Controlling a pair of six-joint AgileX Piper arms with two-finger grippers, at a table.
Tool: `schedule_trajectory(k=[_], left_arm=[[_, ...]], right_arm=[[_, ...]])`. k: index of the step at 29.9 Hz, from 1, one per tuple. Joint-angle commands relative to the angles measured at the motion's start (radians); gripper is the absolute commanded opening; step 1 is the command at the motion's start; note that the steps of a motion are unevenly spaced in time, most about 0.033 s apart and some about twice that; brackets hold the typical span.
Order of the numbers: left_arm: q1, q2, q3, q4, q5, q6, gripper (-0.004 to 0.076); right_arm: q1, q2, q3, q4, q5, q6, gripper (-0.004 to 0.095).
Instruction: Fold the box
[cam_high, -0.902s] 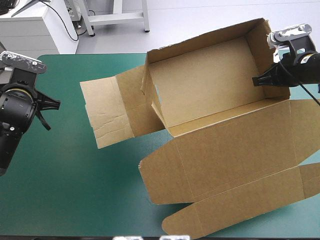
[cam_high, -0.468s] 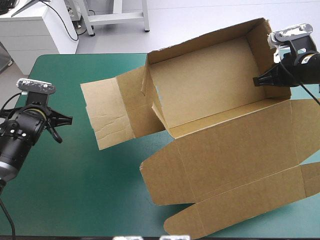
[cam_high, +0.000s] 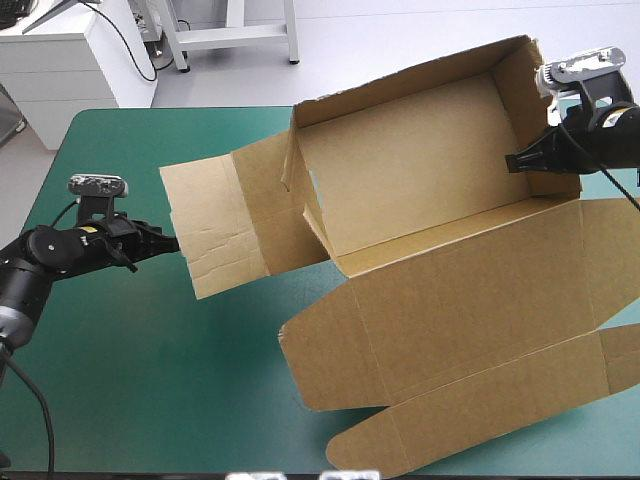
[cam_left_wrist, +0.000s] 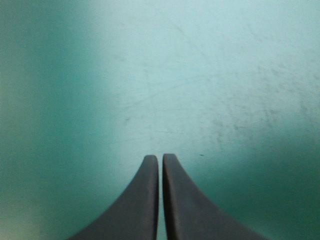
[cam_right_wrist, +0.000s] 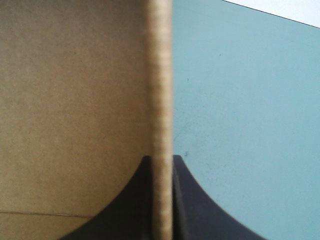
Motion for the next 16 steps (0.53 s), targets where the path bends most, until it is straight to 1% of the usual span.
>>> schedule_trajectory(k=[1,5,7,10,12,16], left_arm=[[0.002,0.031,-0.025,-0.21,0.034,0.118,0.0016],[0.002,0.085,-0.025,-0.431,0.153,0.237,0.0016],[0.002,0.104,-0.025,-0.56,0.228,0.324,0.0016],[0.002,0.117,-0.025,-0.718,0.335,0.408,0.0016],[0.002,0.12,-0.025,-0.8,0.394,0.458,0.0016],[0.002,0.12,-0.025,-0.946,0.52,0.501,0.0016]], right_arm=[[-0.009,-0.037,-0.03,0.038,-0.012,0.003,-0.0021],[-0.009,-0.037,-0.03,0.038,-0.023,0.003,-0.0021],[-0.009,-0.037,-0.03,0.045,-0.027,0.003,-0.0021],[-0.009,-0.035,-0.03,0.046,-0.027,0.007,-0.0021],[-0.009,-0.03,-0.03,0.046,-0.027,0.007,-0.0021],[-0.009,-0.023,-0.028,0.063,-0.027,0.009,-0.0021]])
